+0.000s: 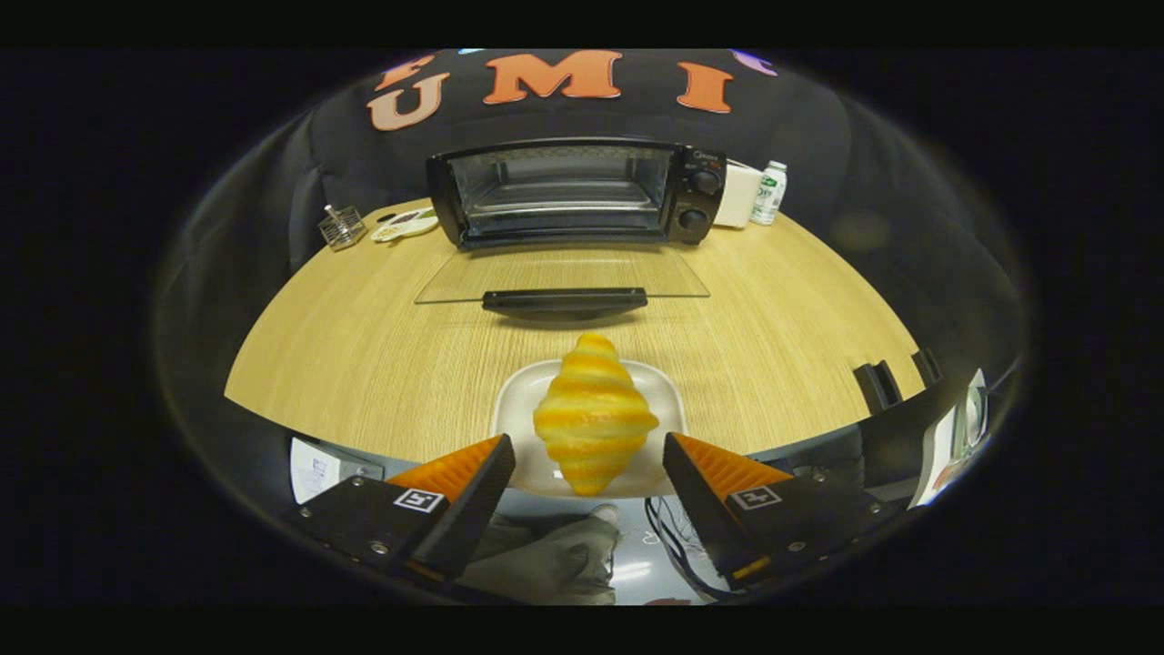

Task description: Open the toaster oven, put the food inside, and close the toaster oven door.

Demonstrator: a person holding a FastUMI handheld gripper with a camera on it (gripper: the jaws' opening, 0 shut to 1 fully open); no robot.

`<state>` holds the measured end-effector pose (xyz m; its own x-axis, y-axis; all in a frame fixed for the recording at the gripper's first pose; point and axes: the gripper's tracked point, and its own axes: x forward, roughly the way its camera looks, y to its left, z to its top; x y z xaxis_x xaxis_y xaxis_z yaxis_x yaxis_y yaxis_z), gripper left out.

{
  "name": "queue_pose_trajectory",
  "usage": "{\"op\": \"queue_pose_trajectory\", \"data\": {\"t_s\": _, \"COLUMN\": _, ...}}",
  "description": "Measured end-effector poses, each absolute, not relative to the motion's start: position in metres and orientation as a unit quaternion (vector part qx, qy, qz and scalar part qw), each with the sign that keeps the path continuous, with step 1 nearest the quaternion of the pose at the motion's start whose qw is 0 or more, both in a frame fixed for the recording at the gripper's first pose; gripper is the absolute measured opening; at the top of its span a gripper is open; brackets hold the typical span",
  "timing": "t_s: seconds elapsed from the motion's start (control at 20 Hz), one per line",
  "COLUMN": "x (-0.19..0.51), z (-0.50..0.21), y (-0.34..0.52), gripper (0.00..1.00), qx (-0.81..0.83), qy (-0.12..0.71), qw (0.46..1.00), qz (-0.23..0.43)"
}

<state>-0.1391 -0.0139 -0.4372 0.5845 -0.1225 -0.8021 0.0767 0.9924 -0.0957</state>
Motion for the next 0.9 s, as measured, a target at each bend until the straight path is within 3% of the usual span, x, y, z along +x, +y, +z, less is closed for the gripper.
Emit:
{"op": "queue_pose_trajectory", "data": {"t_s": 0.8, "x": -0.133, "z": -0.480, "y": -0.016, "gripper": 0.98, "qx": -0.001, "qy": 0.482, "qw": 0.874, "qz": -0.058}}
{"op": "queue_pose_trajectory", "data": {"t_s": 0.9, "x": -0.129, "z": -0.479, "y": -0.020, "gripper": 0.94, "qx": -0.008, "qy": 0.478, "qw": 0.876, "qz": -0.064}}
